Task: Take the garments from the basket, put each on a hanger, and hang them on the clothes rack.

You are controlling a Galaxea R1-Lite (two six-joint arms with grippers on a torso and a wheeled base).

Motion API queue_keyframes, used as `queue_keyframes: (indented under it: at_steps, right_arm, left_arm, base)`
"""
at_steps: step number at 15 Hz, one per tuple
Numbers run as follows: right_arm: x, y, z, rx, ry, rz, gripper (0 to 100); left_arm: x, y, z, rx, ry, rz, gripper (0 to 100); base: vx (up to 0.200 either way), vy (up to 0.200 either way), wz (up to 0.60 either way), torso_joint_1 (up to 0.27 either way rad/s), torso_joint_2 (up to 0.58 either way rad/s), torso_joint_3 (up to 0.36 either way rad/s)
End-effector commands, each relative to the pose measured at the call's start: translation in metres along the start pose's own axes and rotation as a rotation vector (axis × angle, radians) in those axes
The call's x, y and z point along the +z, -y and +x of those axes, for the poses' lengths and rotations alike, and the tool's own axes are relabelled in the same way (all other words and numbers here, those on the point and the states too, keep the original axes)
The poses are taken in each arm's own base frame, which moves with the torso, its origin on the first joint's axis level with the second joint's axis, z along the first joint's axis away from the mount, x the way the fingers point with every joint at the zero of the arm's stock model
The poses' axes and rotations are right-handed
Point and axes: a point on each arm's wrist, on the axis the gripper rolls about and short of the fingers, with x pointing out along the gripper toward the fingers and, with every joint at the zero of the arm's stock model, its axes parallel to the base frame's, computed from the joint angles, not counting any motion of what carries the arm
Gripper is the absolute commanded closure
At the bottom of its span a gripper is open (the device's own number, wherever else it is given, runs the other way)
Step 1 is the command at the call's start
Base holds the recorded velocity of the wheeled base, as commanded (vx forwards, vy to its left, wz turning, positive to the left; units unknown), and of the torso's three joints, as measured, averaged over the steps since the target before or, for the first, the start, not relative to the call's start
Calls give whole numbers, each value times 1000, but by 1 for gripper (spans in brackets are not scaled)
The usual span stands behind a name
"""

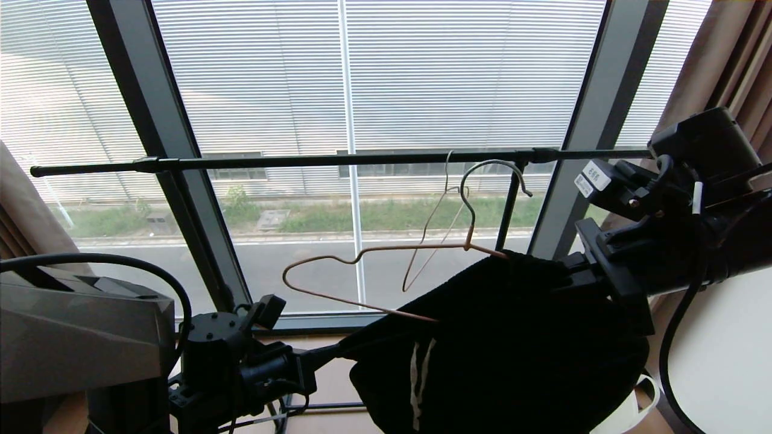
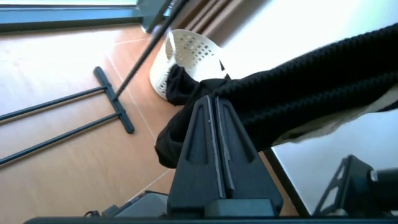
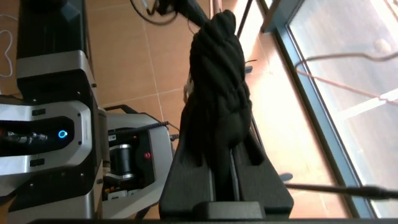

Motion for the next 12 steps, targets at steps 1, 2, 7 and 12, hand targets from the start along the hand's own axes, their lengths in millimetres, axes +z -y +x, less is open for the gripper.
queue_keyframes:
  at_steps: [1, 2, 7, 12]
  right_arm:
    - [-2, 1, -2, -14, -6, 6, 100]
    - [-4, 1, -1, -31, -24, 11, 100]
    - [-16, 2, 4, -94, -97, -1, 100]
    - [-28, 1, 9, -104, -121, 2, 100]
  left_arm:
    - [2, -2, -2, 8, 10, -3, 100]
    - [3, -3, -2, 12, 13, -3, 100]
    - [9, -4, -5, 15, 39, 3, 100]
    - [17, -5, -10, 20, 73, 9, 100]
  base:
    - [0, 0, 0, 0, 0, 0]
    - [0, 0, 0, 0, 0, 0]
    - [0, 0, 0, 0, 0, 0]
    - [0, 0, 0, 0, 0, 0]
